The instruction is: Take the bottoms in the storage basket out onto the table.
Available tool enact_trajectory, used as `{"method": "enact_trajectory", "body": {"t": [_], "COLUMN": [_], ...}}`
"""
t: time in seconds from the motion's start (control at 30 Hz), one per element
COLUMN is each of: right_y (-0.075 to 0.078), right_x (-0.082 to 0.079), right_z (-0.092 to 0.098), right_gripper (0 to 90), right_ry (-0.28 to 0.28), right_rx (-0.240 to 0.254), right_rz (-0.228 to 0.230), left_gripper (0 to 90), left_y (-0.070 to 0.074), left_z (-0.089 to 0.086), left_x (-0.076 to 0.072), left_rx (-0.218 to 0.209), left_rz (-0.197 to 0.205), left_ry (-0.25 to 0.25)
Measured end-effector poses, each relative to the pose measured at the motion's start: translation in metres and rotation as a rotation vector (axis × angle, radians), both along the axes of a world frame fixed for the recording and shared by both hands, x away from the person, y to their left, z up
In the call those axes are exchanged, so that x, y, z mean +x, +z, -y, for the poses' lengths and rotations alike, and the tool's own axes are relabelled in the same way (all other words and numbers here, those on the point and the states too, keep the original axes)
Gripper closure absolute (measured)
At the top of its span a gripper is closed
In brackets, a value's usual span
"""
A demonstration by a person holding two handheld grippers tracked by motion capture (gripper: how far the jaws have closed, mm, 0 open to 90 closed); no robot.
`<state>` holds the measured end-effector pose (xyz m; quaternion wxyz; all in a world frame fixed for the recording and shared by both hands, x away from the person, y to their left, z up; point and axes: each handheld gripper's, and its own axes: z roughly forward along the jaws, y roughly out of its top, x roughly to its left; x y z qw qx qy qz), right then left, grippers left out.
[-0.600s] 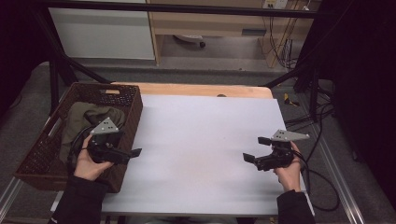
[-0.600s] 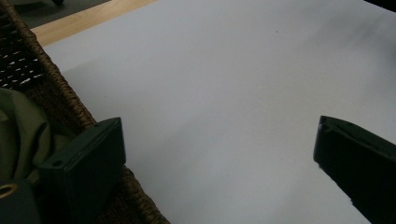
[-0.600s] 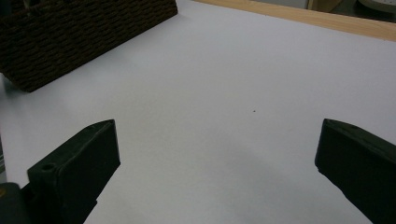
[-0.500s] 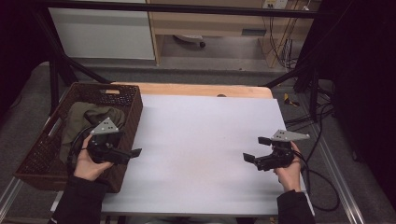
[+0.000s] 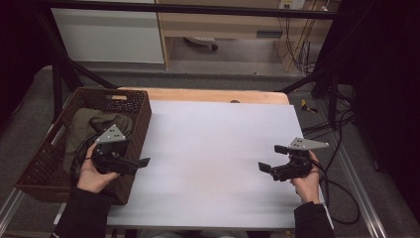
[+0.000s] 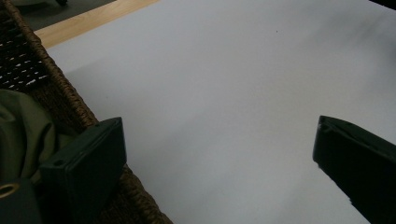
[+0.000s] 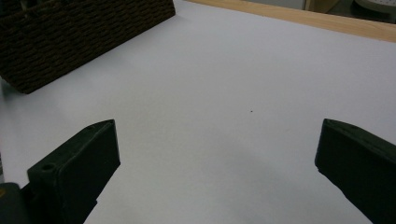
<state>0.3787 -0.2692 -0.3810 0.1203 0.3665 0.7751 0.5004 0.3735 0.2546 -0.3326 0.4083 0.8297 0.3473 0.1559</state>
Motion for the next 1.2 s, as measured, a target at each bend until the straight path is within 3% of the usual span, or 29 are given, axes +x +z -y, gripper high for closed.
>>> {"method": "enact_trajectory", "body": {"t": [1.2], "right_y": [-0.002], "right_x": [0.000], "right_z": [-0.001], "right_gripper": [0.5], "right_ry": [0.001], "right_rx": [-0.011], "right_rz": [-0.006], "left_gripper": [2.6], "left_y": [0.011], "left_z": [-0.022], "left_x": [-0.009], "left_rx": [0.008], "left_rz": [0.018], "left_ry": [0.066]}}
